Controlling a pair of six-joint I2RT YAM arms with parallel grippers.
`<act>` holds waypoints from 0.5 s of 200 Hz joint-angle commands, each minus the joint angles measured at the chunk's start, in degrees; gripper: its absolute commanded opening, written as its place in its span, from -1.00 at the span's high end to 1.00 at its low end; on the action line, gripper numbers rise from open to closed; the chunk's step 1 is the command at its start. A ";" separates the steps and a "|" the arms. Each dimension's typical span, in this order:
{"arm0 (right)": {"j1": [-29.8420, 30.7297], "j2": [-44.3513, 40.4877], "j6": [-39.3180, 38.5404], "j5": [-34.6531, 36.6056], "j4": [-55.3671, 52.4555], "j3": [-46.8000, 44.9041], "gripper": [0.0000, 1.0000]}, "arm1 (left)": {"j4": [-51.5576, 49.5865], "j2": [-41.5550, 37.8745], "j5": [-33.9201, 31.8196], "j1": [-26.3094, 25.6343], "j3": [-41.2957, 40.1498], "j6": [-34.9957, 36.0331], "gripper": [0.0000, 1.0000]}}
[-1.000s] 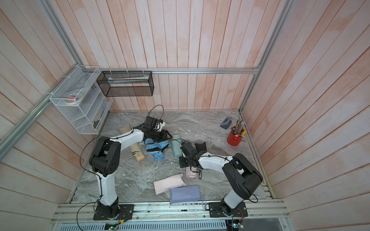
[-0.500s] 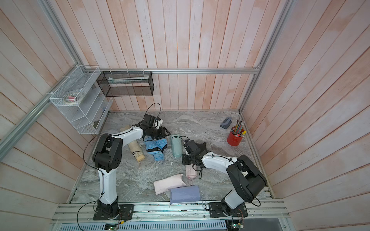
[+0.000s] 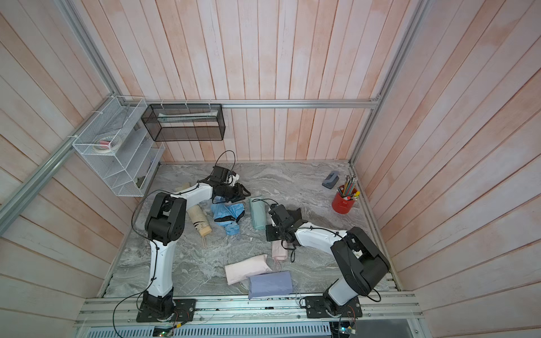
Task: Take umbrellas out of sleeves
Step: Take out the umbrella from the umbrella sleeve.
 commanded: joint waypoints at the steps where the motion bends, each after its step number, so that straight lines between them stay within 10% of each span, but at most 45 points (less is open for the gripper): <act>1: -0.40 -0.35 -0.17 -0.59 0.46 -1.06 1.00 | 2.63 2.80 4.48 0.14 1.22 -3.30 0.25; 52: -0.94 -1.05 -0.35 -0.54 0.57 -1.69 1.00 | 2.96 3.66 5.21 0.17 1.58 -4.36 0.29; 100: -0.95 -1.00 -0.35 -0.63 0.62 -1.87 1.00 | 4.18 2.97 5.30 0.27 0.45 -4.72 0.83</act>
